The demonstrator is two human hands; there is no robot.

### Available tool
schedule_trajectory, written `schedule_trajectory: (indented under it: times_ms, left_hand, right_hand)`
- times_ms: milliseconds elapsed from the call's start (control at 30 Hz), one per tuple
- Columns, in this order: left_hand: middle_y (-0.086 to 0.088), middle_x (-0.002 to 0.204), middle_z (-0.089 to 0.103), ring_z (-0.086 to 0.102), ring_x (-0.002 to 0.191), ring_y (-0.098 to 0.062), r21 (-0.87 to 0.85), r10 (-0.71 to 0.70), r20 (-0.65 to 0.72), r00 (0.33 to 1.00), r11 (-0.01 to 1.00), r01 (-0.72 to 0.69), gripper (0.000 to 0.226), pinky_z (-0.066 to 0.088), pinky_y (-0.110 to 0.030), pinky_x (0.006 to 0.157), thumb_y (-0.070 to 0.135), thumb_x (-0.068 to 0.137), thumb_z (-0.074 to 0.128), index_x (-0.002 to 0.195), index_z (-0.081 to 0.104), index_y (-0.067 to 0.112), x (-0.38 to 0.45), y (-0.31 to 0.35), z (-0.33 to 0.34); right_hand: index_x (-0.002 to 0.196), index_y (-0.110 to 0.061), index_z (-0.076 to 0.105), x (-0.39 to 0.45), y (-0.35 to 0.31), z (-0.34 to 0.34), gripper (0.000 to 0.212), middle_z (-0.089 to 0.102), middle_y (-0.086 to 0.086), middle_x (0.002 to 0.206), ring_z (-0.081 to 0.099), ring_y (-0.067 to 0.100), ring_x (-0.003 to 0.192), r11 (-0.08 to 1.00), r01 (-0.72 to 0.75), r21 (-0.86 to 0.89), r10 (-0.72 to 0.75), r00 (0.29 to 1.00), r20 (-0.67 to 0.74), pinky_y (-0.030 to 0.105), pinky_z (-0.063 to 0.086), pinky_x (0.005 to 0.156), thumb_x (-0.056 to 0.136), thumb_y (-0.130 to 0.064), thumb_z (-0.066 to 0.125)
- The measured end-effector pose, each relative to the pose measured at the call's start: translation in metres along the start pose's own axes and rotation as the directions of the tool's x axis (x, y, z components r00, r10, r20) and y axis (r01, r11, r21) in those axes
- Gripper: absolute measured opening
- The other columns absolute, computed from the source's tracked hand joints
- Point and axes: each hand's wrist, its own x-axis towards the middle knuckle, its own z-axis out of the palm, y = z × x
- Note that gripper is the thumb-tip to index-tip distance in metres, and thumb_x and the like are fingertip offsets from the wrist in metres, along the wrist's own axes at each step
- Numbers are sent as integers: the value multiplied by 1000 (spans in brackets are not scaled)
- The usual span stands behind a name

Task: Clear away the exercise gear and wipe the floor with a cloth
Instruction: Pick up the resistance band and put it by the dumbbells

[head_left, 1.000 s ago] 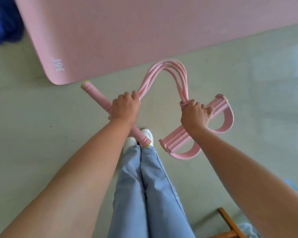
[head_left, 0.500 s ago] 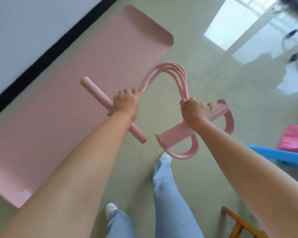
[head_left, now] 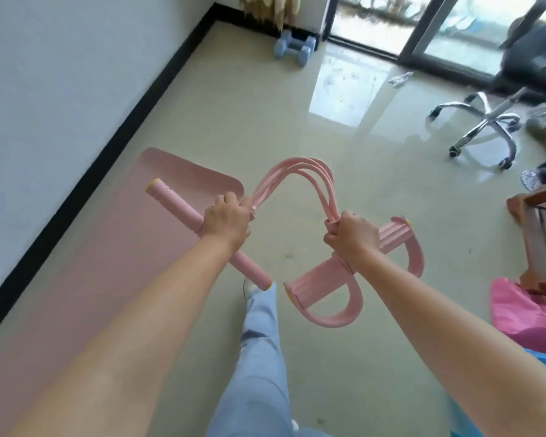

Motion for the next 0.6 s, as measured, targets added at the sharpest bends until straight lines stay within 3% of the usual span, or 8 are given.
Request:
schedule_trajectory:
  times_ms: [200, 400, 600]
  left_hand:
    - [-18, 129, 42, 45, 118, -33, -8, 78, 6, 997, 997, -78, 48, 42, -39, 93, 21, 93, 49, 137, 33, 10, 193, -6, -108]
    - [-17, 129, 40, 44, 118, -30, 93, 75, 7, 997, 993, -75, 49, 43, -36, 92, 23, 92, 50, 135, 31, 9, 362, -15, -187]
    - [-16, 128, 41, 45, 117, -30, 109, -15, -7, 1000, 994, 16, 50, 45, -34, 91, 26, 92, 51, 134, 32, 9, 560, -25, -256]
  right_hand:
    - [109, -1, 53, 177, -43, -100, 32, 62, 16, 110, 59, 32, 102, 987, -100, 123, 100, 995, 6, 34, 43, 80, 86, -23, 51]
    - [108, 0, 52, 342, -69, -180, 31, 62, 16, 107, 59, 32, 100, 987, -73, 146, 77, 997, -23, 31, 36, 73, 86, -23, 51]
    - [111, 0, 48, 552, -98, -249, 31, 58, 15, 112, 58, 31, 101, 997, 40, 65, -39, 999, -27, 34, 40, 77, 89, -22, 45]
